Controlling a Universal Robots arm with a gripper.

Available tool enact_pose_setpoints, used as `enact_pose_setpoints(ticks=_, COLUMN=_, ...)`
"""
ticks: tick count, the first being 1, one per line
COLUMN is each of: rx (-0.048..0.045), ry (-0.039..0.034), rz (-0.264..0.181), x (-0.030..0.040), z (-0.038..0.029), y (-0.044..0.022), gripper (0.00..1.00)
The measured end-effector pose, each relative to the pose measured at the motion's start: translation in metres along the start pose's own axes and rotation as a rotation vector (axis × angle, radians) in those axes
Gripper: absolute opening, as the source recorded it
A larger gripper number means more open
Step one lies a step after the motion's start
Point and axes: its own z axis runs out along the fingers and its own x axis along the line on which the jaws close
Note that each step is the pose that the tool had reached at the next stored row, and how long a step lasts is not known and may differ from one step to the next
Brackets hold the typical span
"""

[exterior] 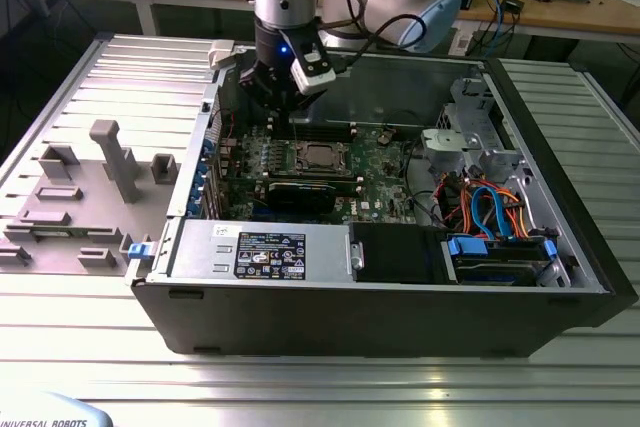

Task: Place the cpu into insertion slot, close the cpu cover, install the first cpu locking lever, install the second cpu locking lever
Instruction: 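Install the first cpu locking lever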

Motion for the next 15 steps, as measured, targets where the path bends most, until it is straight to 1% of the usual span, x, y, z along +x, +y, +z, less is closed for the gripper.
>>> enact_pose_setpoints(ticks=1, rx=0.0000, ry=-0.0005, rz=-0.003, x=0.0000, z=-0.0001, y=0.0023, gripper=0.11)
enact_pose_setpoints(ticks=2, rx=0.0003, ry=-0.0135, rz=-0.013, x=0.0003, z=-0.0050, y=0.0110, gripper=0.11)
enact_pose_setpoints(ticks=3, rx=0.0006, ry=-0.0163, rz=-0.020, x=0.0004, z=-0.0051, y=0.0139, gripper=0.11)
enact_pose_setpoints(ticks=5, rx=0.0008, ry=-0.0169, rz=-0.023, x=-0.0014, z=-0.0050, y=0.0140, gripper=0.11)
enact_pose_setpoints(ticks=7, rx=0.0009, ry=-0.0172, rz=-0.023, x=-0.0066, z=-0.0049, y=0.0140, gripper=0.11)
enact_pose_setpoints(ticks=11, rx=0.0009, ry=-0.0172, rz=-0.024, x=-0.0097, z=-0.0048, y=0.0144, gripper=0.11)
enact_pose_setpoints(ticks=15, rx=0.0009, ry=-0.0172, rz=-0.024, x=-0.0183, z=-0.0043, y=0.0146, gripper=0.11)
